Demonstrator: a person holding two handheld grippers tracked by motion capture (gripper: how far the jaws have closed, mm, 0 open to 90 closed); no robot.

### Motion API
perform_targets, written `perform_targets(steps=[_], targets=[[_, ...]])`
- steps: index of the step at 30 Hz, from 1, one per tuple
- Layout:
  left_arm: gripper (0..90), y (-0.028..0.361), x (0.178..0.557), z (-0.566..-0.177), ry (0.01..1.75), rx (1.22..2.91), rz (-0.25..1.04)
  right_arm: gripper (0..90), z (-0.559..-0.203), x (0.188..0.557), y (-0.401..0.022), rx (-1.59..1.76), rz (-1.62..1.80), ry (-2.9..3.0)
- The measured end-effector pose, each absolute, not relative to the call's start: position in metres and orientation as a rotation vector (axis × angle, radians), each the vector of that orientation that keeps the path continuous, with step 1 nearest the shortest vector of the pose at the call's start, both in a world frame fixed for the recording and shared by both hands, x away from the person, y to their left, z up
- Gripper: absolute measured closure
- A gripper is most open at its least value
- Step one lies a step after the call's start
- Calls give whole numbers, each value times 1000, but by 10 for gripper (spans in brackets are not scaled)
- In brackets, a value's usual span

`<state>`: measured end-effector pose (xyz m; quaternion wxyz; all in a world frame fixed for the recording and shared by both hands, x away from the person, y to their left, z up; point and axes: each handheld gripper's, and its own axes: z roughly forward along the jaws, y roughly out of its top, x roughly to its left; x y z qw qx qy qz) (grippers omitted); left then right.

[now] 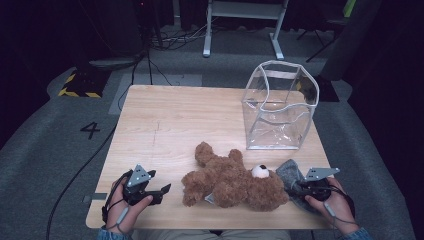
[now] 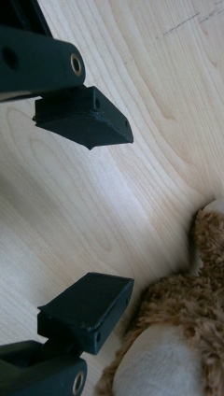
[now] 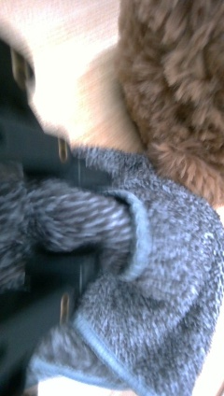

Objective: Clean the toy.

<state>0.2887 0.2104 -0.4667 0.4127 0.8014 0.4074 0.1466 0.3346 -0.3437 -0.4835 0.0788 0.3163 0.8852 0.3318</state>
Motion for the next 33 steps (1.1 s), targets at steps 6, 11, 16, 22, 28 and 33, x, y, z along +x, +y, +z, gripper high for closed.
perform_targets(steps=[6,11,16,22,28,33], targets=[[263,209,284,-465,1009,2023,372,796,-464,339,-346,932,1099,2616],[263,207,275,-462,991,2004,365,795,-425,339,-339,872,1171,2580],[261,205,266,-455,958,1985,354,794,-378,342,-312,712,1304,2577],[241,197,257,-446,908,1956,332,793,-346,350,-257,510,1396,2638],[220,187,256,-443,859,1966,315,791,-345,355,-202,384,1421,2706],[211,178,259,-445,832,1983,305,788,-356,363,-164,360,1459,2735]])
